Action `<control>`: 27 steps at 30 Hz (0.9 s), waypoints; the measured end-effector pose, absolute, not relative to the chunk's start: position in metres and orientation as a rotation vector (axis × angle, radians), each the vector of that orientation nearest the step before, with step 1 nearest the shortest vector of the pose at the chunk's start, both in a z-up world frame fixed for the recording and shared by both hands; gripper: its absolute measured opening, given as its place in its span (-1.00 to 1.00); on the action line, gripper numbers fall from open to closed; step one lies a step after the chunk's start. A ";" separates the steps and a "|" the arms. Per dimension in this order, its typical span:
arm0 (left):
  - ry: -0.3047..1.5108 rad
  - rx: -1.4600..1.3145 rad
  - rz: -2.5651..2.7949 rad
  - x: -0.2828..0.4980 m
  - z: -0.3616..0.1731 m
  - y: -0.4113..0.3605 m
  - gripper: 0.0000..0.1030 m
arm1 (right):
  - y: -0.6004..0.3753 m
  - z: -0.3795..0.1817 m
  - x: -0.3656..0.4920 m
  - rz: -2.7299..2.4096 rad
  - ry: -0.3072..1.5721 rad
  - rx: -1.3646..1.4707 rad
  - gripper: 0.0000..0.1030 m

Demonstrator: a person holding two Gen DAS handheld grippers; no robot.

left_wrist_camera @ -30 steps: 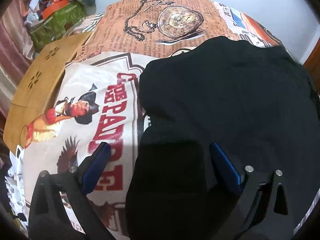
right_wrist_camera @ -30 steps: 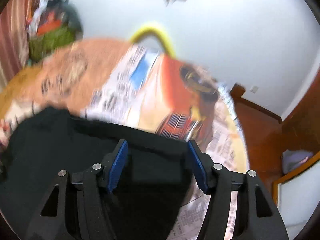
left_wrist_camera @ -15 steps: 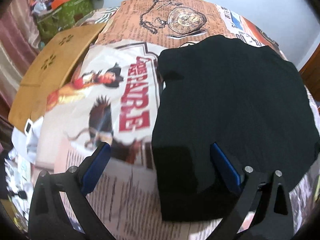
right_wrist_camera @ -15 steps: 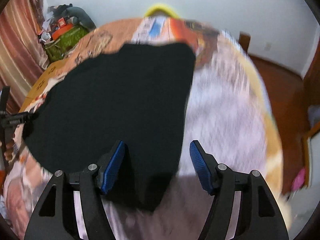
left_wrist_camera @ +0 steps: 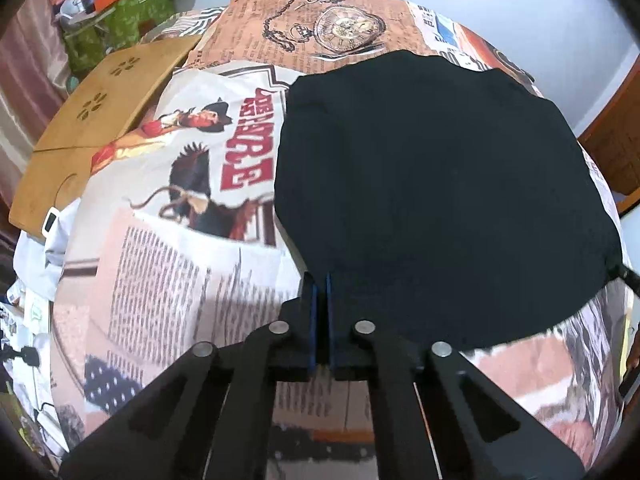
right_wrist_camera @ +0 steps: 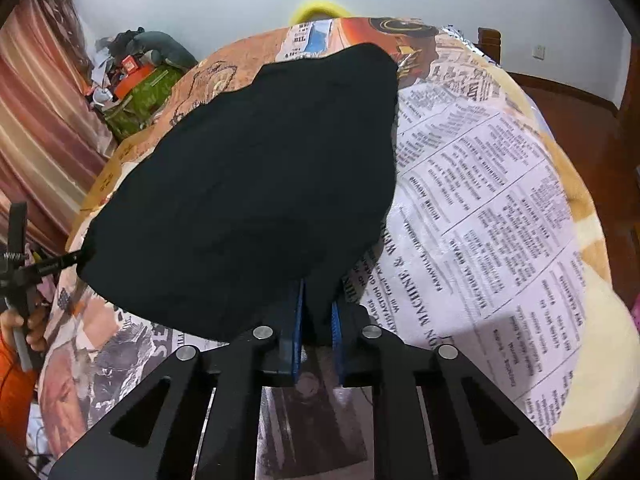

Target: Fold small clothes

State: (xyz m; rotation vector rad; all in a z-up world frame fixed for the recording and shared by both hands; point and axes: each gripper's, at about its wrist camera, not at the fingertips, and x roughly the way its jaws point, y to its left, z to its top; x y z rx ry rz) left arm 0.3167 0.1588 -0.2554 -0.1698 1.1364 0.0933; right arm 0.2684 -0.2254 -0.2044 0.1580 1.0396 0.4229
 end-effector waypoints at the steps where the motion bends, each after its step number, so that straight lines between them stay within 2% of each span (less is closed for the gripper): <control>1: 1.143 -0.178 0.084 0.312 -0.255 0.158 -0.94 | -0.227 -0.204 0.263 0.420 1.036 0.152 -0.83; 8: 1.170 -0.130 -0.058 0.260 -0.246 0.118 -0.93 | -0.246 -0.193 0.271 0.337 1.008 0.082 -0.83; 11: 1.152 -0.087 -0.057 0.245 -0.234 0.105 -0.87 | -0.251 -0.193 0.272 0.276 1.003 0.030 -0.80; 13: 1.136 -0.045 -0.014 0.240 -0.227 0.105 -0.76 | -0.255 -0.190 0.269 0.229 0.991 0.029 -0.76; 14: 1.119 -0.025 0.013 0.238 -0.222 0.107 -0.57 | -0.255 -0.187 0.267 0.216 0.987 0.033 -0.67; 15: 1.101 -0.020 0.031 0.237 -0.218 0.112 -0.27 | -0.256 -0.184 0.261 0.202 0.983 0.032 -0.64; 16: 1.084 -0.023 0.049 0.236 -0.215 0.117 -0.13 | -0.256 -0.181 0.257 0.201 0.977 0.031 -0.54; 17: 1.061 -0.036 0.079 0.237 -0.210 0.126 0.03 | -0.255 -0.179 0.250 0.209 0.971 0.033 -0.31; 19: 1.039 -0.061 0.113 0.242 -0.205 0.138 0.04 | -0.253 -0.176 0.238 0.238 0.963 0.056 0.07; 20: 1.032 -0.084 0.129 0.246 -0.203 0.147 0.05 | -0.253 -0.177 0.234 0.255 0.962 0.075 0.14; 27: 1.018 -0.216 0.185 0.271 -0.207 0.185 0.09 | -0.241 -0.215 0.237 0.374 1.100 0.319 0.15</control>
